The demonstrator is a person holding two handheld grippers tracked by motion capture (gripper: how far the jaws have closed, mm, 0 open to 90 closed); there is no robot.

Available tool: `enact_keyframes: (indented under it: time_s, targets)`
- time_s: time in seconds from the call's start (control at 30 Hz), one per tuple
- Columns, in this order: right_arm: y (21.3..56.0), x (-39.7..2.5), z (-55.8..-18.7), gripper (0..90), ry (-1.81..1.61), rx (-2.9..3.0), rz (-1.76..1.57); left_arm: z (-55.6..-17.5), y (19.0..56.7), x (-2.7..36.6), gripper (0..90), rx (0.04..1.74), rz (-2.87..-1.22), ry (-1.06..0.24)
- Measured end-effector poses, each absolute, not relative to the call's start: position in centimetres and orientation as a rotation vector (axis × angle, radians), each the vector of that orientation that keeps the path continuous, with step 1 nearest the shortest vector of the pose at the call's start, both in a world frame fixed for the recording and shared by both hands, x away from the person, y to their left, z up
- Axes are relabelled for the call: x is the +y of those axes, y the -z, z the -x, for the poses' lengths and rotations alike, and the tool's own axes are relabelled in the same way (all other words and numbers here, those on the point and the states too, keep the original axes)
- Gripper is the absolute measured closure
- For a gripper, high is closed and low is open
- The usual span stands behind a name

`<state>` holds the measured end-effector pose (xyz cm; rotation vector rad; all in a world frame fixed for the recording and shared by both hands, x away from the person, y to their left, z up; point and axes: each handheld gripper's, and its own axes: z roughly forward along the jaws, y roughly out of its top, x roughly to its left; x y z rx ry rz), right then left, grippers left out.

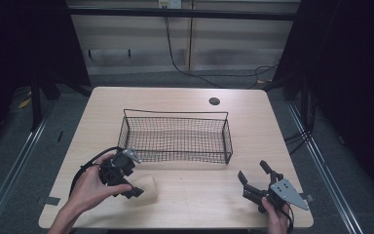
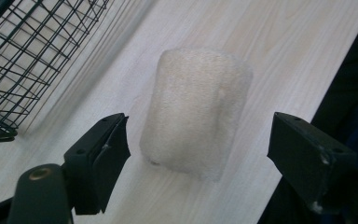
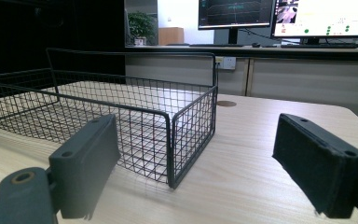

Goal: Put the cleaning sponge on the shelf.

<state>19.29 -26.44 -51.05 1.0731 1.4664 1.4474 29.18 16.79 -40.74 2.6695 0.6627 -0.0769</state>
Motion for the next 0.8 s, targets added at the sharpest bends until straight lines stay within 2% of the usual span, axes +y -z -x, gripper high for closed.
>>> enact_keyframes:
  time_s: [0.8]
  targets:
    - [51.0, -26.5, -19.4, 13.7, -1.441, 1.472, -1.081, -29.6, 43.4, 15.4, 19.7, 0.623, -2.789, 0.088]
